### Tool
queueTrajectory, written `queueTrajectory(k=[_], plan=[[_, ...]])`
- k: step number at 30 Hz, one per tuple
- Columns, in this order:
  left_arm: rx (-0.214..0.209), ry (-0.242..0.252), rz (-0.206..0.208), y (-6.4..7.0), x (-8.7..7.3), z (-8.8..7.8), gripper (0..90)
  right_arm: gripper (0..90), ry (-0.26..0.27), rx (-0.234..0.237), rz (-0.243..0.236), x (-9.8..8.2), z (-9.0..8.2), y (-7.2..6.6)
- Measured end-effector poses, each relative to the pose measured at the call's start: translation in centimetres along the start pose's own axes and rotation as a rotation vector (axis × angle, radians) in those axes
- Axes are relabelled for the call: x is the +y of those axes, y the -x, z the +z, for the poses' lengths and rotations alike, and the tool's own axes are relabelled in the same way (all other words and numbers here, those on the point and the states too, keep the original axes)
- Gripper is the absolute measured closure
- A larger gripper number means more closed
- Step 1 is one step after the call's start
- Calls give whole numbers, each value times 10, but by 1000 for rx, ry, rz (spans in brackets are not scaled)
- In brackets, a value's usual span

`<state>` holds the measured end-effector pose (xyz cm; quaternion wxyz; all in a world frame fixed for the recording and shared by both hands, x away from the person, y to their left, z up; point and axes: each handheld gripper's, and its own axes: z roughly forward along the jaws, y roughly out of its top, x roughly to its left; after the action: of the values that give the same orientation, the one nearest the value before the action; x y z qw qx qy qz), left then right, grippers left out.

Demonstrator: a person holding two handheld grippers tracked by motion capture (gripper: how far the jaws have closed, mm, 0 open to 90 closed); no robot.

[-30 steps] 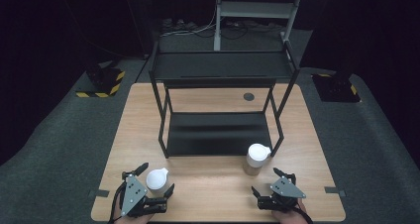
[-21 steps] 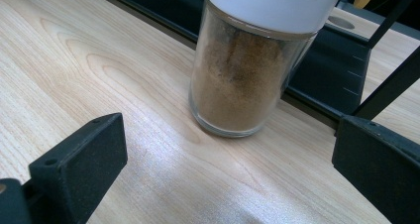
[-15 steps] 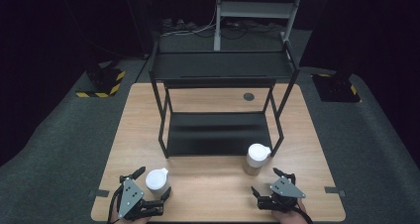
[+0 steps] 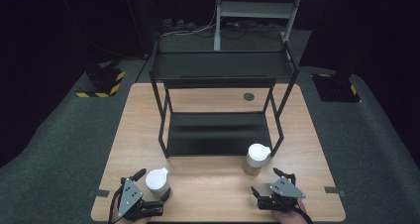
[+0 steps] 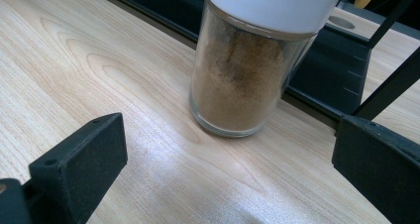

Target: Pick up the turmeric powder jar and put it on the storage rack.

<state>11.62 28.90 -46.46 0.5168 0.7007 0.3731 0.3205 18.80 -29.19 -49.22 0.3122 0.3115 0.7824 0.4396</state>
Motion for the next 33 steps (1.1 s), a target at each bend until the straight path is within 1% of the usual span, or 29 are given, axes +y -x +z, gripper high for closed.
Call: queueTrajectory(k=[7,10,15,17,19,21,23,26,31,33], plan=[[2,-14,-1,-1,-5,3,3,0,1,0,0,0,0,0],[2,-21,-12,-1,-7,5,3,0,0,1,1,0,0,0],[-1,-33,-6,0,-11,9,5,0,1,0,0,0,0,0],[-6,-35,14,0,-13,10,6,0,0,0,1,0,0,0],[-5,-33,21,0,-16,10,8,0,1,1,0,0,0,0],[-1,-27,12,0,-18,10,10,0,1,1,0,0,0,0],[0,-24,14,0,-20,11,14,0,2,1,1,0,0,0],[1,-29,18,1,-22,12,22,0,3,0,2,-1,0,0],[-9,-5,-6,-1,-29,12,27,0,3,0,3,-1,0,0],[0,-3,-3,-1,-29,11,32,0,3,1,5,-1,0,1]])
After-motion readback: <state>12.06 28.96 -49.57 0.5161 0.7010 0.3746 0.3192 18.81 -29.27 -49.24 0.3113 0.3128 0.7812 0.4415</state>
